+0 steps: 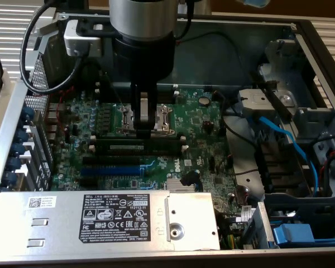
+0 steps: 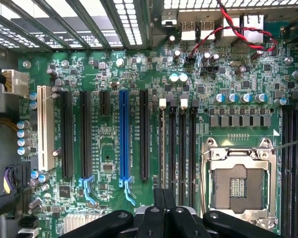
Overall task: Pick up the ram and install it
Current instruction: 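Press down the ram until it locks into place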
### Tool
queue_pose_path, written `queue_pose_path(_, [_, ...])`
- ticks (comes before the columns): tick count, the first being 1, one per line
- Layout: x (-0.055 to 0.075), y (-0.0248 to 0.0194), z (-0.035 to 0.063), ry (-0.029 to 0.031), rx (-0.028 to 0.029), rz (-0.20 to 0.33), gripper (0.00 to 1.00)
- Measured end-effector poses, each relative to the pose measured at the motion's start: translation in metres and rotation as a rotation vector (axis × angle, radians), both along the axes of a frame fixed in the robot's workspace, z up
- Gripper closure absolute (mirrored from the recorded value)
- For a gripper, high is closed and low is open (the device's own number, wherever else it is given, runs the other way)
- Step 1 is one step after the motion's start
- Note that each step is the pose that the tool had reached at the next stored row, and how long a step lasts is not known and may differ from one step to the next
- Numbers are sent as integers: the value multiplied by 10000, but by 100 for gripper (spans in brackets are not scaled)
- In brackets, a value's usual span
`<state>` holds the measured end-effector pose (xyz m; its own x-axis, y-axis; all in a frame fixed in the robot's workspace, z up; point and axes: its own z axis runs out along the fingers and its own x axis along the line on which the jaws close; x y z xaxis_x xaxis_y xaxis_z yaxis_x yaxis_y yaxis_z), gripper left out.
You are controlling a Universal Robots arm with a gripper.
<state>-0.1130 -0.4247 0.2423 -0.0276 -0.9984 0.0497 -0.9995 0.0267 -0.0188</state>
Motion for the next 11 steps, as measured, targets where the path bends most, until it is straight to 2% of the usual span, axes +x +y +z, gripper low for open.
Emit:
queue_pose_path(6, [11,3,-15,4,-101,0,90])
queue_pose_path(11, [17,26,-21,6,-119,2,90])
